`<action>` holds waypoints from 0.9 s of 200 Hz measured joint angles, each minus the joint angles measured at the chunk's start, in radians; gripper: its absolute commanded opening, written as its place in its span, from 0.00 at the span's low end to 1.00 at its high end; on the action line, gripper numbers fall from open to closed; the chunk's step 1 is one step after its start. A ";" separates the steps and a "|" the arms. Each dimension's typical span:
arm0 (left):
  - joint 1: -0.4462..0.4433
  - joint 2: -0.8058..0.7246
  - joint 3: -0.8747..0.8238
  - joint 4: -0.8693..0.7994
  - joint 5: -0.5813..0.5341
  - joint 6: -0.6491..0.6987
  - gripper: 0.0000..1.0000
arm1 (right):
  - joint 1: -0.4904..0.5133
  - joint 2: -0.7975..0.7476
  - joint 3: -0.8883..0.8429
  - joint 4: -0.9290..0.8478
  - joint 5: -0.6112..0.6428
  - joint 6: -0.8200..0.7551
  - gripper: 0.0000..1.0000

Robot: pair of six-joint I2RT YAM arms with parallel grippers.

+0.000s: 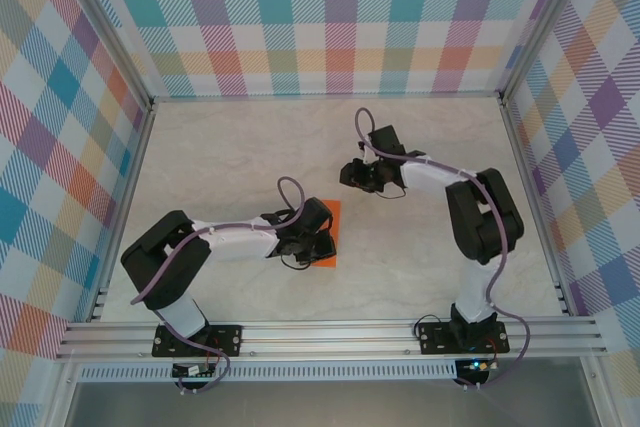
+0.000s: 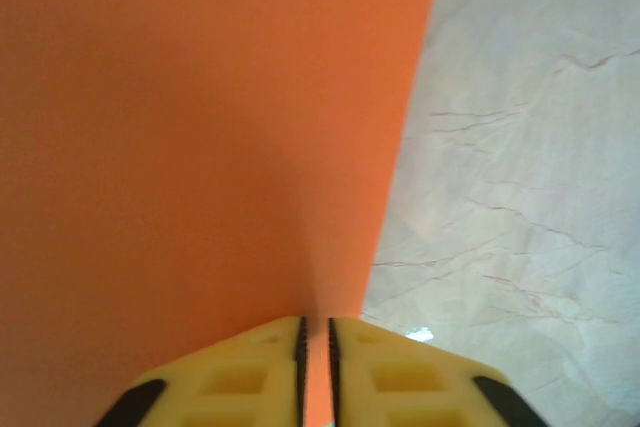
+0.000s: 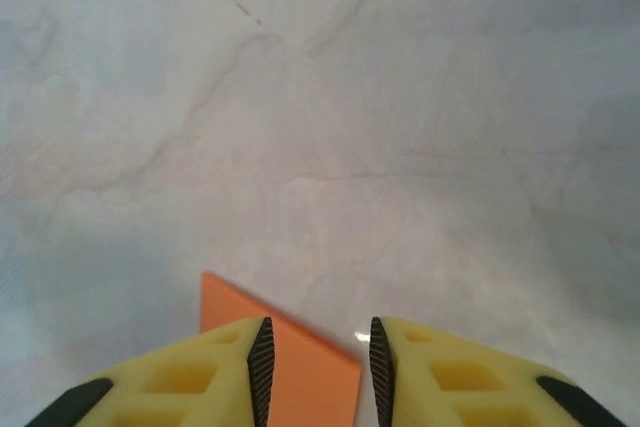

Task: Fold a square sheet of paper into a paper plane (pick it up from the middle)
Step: Fold the square sheet of paper in half at the center of the table.

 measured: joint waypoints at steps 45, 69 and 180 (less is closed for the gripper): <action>0.021 -0.107 0.045 -0.042 -0.029 0.043 0.45 | 0.028 -0.193 -0.138 -0.034 0.038 0.014 0.43; 0.064 -0.171 0.027 -0.083 -0.047 0.058 0.55 | 0.082 -0.201 -0.150 -0.072 0.063 0.029 0.42; 0.201 -0.343 -0.162 -0.179 -0.042 0.021 0.75 | 0.182 0.025 -0.046 -0.101 0.089 0.056 0.39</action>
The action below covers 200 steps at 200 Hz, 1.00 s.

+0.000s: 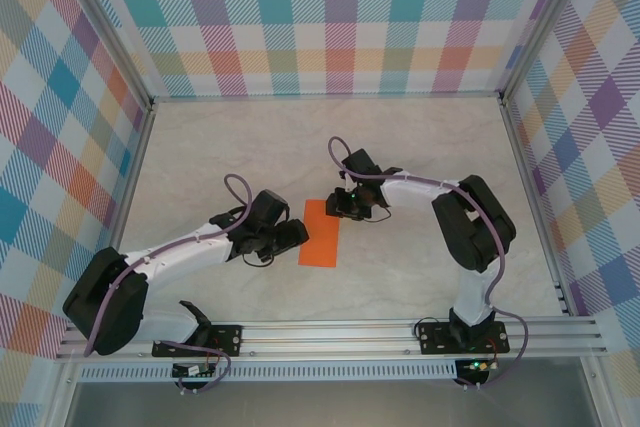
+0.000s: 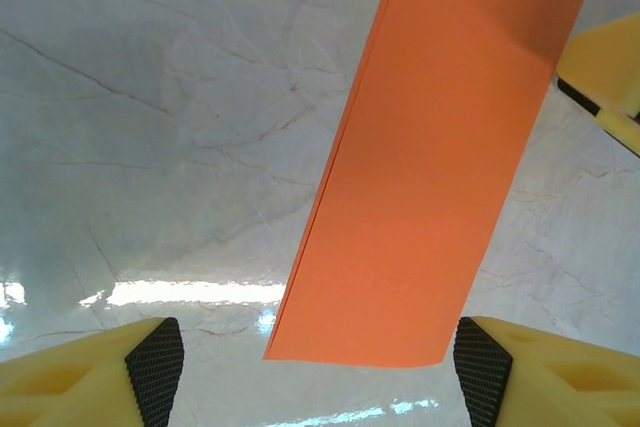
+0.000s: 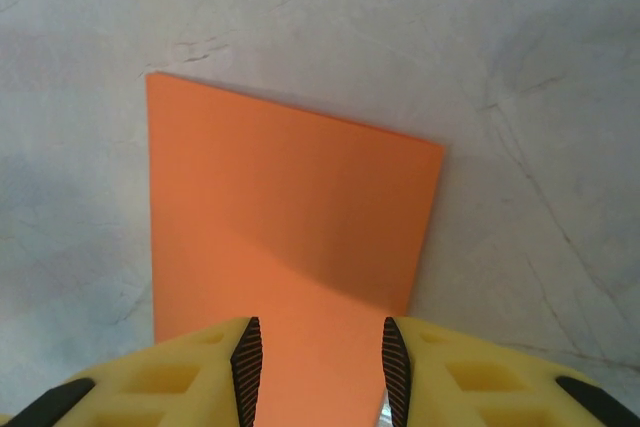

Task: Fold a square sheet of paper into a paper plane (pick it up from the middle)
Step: Fold the square sheet of paper in half at the center of the table.

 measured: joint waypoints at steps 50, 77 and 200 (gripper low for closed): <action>0.000 0.012 -0.013 0.002 0.060 -0.014 0.76 | 0.000 0.025 0.016 -0.009 0.012 0.001 0.39; 0.000 0.036 -0.014 0.011 0.090 -0.014 0.76 | 0.000 0.032 0.032 -0.029 0.016 0.004 0.37; 0.000 0.055 -0.015 0.041 0.130 -0.014 0.76 | 0.000 0.031 0.036 -0.002 -0.004 0.003 0.37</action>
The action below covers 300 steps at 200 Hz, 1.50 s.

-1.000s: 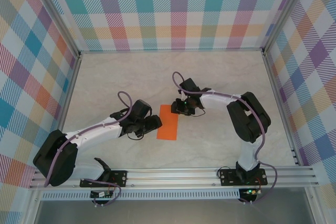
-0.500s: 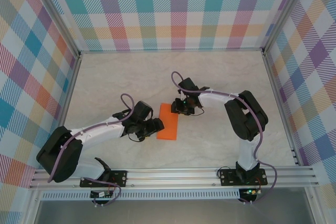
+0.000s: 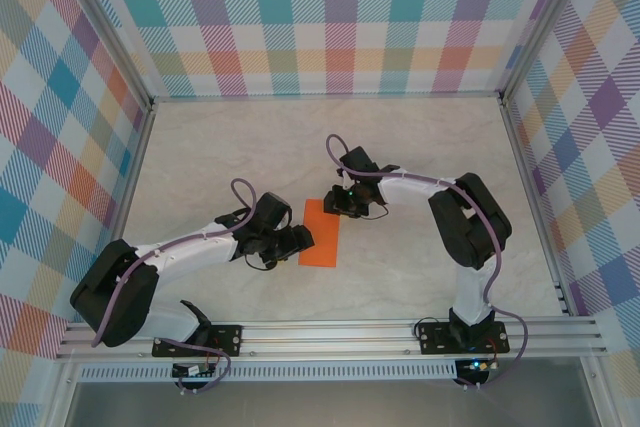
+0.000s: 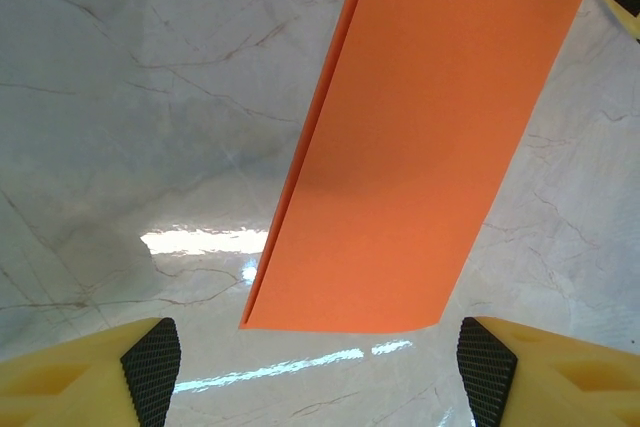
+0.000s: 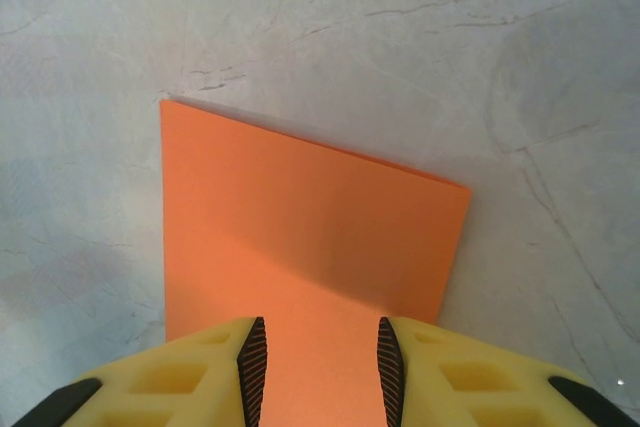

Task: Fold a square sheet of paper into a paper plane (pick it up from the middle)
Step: Fold the square sheet of paper in half at the center of the table, then fold the triangle a second time at the center of the table.

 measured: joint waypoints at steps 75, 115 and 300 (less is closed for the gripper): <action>0.000 0.029 -0.010 0.049 0.057 0.000 0.76 | -0.007 0.014 -0.008 0.011 0.011 0.036 0.37; 0.000 0.049 -0.011 0.072 0.084 0.000 0.76 | -0.011 0.014 -0.017 0.025 0.001 0.054 0.36; -0.016 0.109 -0.007 0.133 0.131 -0.003 0.55 | -0.015 0.014 -0.022 0.033 -0.013 0.057 0.36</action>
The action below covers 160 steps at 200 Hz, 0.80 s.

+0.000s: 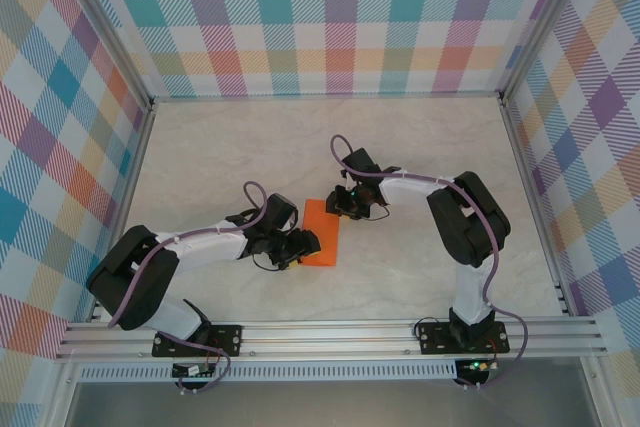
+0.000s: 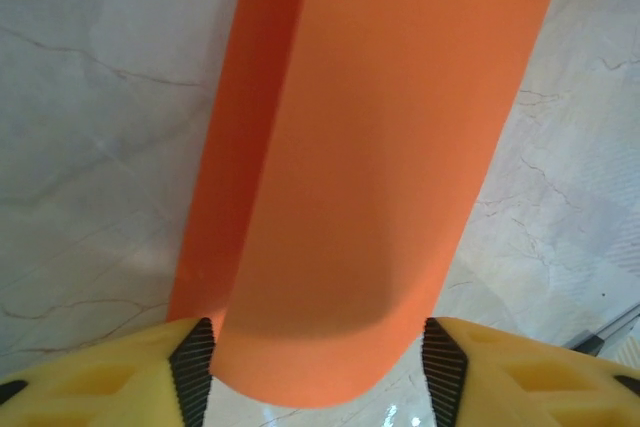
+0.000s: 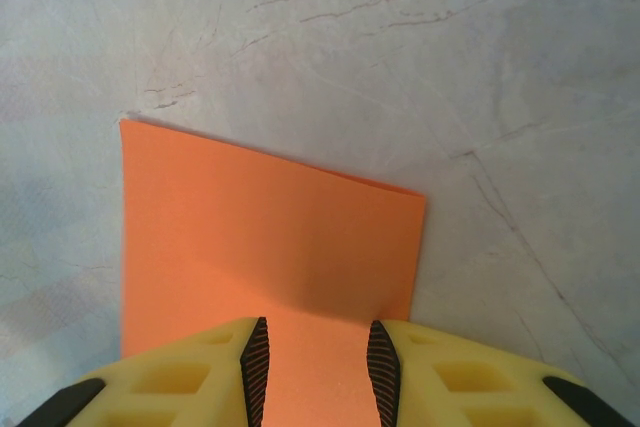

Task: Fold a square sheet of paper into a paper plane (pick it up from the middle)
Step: Fold the triangle a second time at the center of the table.

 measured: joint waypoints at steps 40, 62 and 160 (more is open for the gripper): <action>0.000 0.000 0.001 0.015 0.001 0.000 0.53 | 0.000 0.000 0.000 0.000 0.000 0.000 0.36; 0.000 -0.002 0.001 0.021 0.000 0.000 0.53 | 0.000 0.000 0.000 0.000 0.000 0.000 0.36; 0.028 0.029 0.000 0.218 0.021 0.165 0.53 | -0.006 0.003 0.000 0.001 -0.018 0.000 0.36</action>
